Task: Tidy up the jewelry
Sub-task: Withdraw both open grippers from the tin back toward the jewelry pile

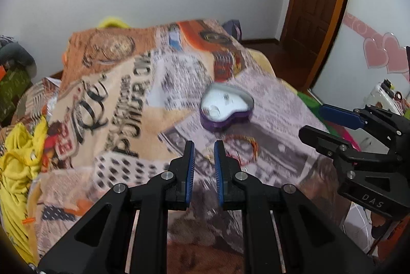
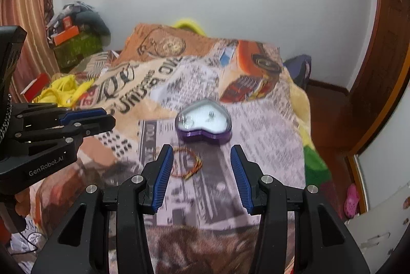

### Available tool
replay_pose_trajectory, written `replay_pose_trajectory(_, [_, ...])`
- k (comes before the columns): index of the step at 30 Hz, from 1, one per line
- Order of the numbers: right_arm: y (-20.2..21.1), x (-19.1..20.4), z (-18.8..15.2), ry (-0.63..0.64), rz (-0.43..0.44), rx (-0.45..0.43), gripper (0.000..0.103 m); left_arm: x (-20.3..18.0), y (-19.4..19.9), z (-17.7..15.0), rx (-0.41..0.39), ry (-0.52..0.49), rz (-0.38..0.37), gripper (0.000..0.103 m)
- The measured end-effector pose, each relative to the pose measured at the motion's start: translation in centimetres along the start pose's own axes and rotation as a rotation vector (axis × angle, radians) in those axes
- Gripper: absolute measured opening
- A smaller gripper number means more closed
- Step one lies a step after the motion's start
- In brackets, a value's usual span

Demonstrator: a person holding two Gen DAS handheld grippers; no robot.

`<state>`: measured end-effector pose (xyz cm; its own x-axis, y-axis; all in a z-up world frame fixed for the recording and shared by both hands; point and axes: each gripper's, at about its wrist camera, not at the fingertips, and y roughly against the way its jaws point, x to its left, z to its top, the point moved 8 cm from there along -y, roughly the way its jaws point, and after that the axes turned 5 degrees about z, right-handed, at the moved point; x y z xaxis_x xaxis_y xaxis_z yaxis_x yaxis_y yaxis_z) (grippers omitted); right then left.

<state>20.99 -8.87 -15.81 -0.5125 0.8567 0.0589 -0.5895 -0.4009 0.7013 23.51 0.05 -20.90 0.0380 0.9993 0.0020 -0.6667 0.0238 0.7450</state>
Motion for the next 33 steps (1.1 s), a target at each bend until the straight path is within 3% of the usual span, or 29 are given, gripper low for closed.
replay_pose_trajectory(15, [-0.6,-2.0,-4.1,-0.055,-0.044,0.073,0.043,-5.1,-4.6,-5.1,0.178,-0.041,-0.096,0.014])
replay_pose_trajectory(20, [-0.8,-2.5,-4.6,-0.069,-0.04,0.083,0.043,-5.7,-5.5,-5.4,0.195,-0.033,-0.105,0.033])
replay_pose_trajectory(30, [-1.7,-2.6,-5.3,-0.081,-0.032,0.107,0.043,-5.5,-6.7,-5.5,0.204,0.006,-0.134,0.033])
replay_pose_trajectory(33, [-2.1,-2.3,-5.4,-0.081,-0.024,0.118,0.043,-5.4,-6.8,-5.4,0.203,0.013,-0.143,0.021])
